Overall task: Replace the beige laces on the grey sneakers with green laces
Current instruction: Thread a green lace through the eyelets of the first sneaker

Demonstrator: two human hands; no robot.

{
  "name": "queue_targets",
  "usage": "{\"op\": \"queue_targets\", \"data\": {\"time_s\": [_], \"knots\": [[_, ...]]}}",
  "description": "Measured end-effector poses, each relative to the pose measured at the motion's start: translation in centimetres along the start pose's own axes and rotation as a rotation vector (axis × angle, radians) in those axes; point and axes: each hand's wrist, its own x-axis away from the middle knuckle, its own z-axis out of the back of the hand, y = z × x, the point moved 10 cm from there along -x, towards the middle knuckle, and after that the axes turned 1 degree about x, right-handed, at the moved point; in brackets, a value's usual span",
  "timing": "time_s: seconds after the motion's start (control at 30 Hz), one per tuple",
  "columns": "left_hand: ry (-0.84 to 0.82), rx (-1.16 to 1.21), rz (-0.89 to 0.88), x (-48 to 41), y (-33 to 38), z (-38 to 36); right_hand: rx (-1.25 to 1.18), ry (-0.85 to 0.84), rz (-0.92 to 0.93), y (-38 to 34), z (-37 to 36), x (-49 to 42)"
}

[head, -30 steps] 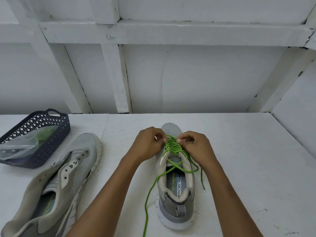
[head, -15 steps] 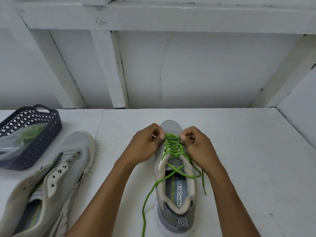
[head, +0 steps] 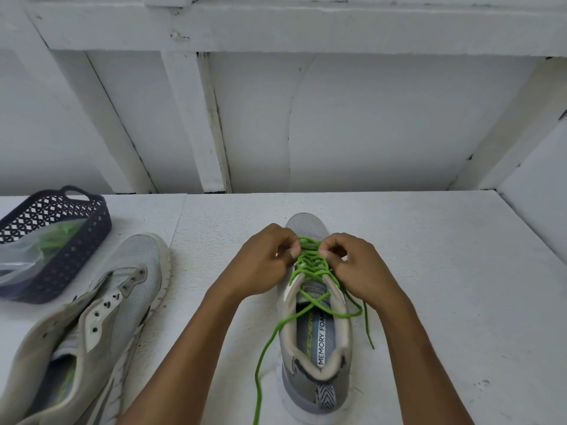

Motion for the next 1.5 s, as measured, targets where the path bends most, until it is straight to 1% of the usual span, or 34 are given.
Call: {"op": "queue_targets", "data": {"time_s": [0.1, 0.17, 0.27, 0.33, 0.43, 0.53, 0.63, 0.73, 0.8, 0.9, 0.97, 1.1, 1.27, 1.37, 1.43, 1.5], "knots": [[-0.033, 0.322, 0.083, 0.4, -1.7, -0.2, -0.087, -0.017, -0.030, 0.6, 0.1, 0.3], [-0.046, 0.422, 0.110, 0.5, -2.2, -0.3, -0.143, -0.011, -0.043, 0.9, 0.2, 0.4], [-0.023, 0.405, 0.090, 0.3, -2.1, -0.1, -0.213, 0.029, -0.042, 1.0, 0.5, 0.6], [-0.020, 0.352, 0.069, 0.3, -2.1, 0.2, -0.241, 0.009, -0.034, 1.1, 0.8, 0.7], [-0.017, 0.249, 0.050, 0.5, -2.2, 0.5, -0.174, -0.041, -0.040, 1.3, 0.5, 0.8], [0.014, 0.193, 0.033, 0.4, -2.1, 0.5, -0.137, 0.009, -0.058, 1.4, 0.5, 0.7], [-0.013, 0.321, 0.062, 0.3, -2.3, 0.1, -0.100, -0.013, -0.061, 1.2, 0.4, 0.7], [-0.038, 0.359, 0.081, 0.1, -2.5, 0.2, -0.010, -0.060, -0.038, 0.8, 0.1, 0.5], [-0.064, 0.409, 0.104, 0.1, -2.6, 0.0, -0.056, -0.067, -0.072, 1.3, 0.1, 0.5], [-0.094, 0.520, 0.151, 0.2, -3.0, -0.2, -0.212, -0.065, -0.151, 2.1, 0.0, 0.4], [-0.105, 0.555, 0.181, 0.2, -3.3, -0.4, -0.230, -0.051, -0.166, 2.2, 0.1, 0.4], [-0.065, 0.523, 0.203, 0.1, -3.3, -0.4, -0.231, 0.000, -0.155, 1.9, 0.2, 0.7], [0.046, 0.446, 0.127, 0.7, -2.4, 1.3, -0.214, -0.005, -0.049, 0.7, 0.9, 1.4], [0.002, 0.331, 0.067, 1.0, -1.6, 1.4, -0.186, -0.047, -0.010, 0.0, 0.8, 1.7], [-0.040, 0.260, 0.052, 1.2, -1.1, 0.8, -0.167, -0.069, -0.012, -0.1, 0.6, 1.6], [-0.040, 0.220, 0.053, 1.1, -1.0, 0.6, -0.169, -0.089, -0.027, 0.0, 0.6, 1.5]]}}
